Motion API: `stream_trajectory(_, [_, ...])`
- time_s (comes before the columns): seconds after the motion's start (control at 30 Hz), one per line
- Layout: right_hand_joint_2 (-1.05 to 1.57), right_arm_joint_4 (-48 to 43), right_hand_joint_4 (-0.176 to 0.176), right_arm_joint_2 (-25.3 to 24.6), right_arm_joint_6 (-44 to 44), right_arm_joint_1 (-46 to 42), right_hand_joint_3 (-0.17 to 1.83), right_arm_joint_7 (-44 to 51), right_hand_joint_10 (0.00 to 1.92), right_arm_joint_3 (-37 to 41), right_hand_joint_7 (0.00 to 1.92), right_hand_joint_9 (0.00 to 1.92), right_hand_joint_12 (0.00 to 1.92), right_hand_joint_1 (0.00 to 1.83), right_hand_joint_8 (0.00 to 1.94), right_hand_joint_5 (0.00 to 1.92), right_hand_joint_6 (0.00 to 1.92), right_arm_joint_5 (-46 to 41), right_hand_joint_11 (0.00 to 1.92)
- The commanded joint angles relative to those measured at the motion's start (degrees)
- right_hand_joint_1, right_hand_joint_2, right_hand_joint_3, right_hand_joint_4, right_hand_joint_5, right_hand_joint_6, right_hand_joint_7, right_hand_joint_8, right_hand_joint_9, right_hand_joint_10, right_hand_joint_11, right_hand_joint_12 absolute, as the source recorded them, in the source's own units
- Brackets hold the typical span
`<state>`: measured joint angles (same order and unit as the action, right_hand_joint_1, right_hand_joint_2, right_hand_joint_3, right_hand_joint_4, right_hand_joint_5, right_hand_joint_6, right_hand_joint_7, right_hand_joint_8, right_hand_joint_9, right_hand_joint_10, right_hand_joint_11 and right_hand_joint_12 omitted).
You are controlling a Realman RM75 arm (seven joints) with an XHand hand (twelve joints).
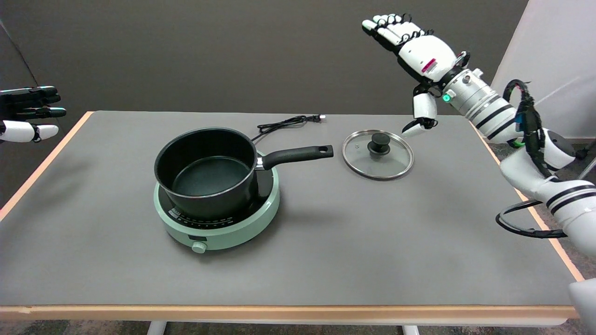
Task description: Pick up the pot lid.
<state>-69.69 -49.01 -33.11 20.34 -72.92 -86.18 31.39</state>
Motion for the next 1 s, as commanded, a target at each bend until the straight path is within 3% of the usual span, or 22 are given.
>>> stream_trajectory(0.03, [-0.98,6.17,0.060,0.72,0.21,5.35,1.37,-0.32,0.02,-6.90,0.02,0.02,0.02,1.23,0.02,0.02,0.02,0.78,0.02])
stream_trajectory(1.0, [-0.83,7.93,0.071,-1.19,0.21,4.80,1.43,-0.32,0.02,-6.42,0.02,0.02,0.02,1.23,0.02,0.02,0.02,0.38,0.02])
